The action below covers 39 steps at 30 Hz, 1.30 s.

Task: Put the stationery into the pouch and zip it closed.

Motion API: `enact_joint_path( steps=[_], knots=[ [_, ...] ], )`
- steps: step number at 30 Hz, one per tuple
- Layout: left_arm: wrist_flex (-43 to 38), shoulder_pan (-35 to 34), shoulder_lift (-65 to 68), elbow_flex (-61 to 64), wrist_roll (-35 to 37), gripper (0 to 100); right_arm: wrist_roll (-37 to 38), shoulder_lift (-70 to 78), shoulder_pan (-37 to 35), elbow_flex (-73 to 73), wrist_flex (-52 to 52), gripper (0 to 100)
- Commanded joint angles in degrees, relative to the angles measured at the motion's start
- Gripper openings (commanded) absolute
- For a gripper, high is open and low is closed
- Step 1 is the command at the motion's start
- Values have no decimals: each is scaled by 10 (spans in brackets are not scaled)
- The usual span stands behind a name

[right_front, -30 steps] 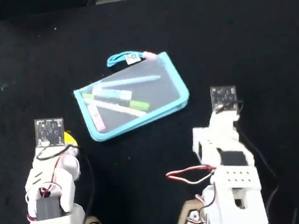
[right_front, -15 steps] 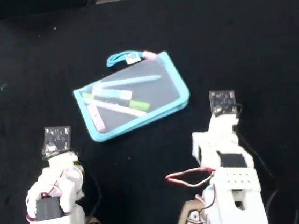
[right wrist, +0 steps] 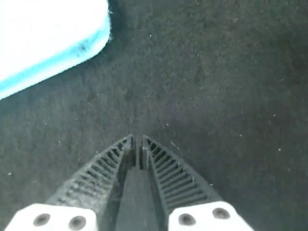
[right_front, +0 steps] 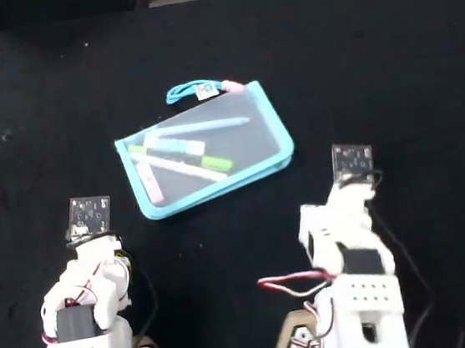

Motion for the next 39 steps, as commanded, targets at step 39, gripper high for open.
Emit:
enact_joint_path(
  steps=[39],
  knots=[
    [6,-7,-13,12,-4,52,31,-325,-56,25,301,22]
  ],
)
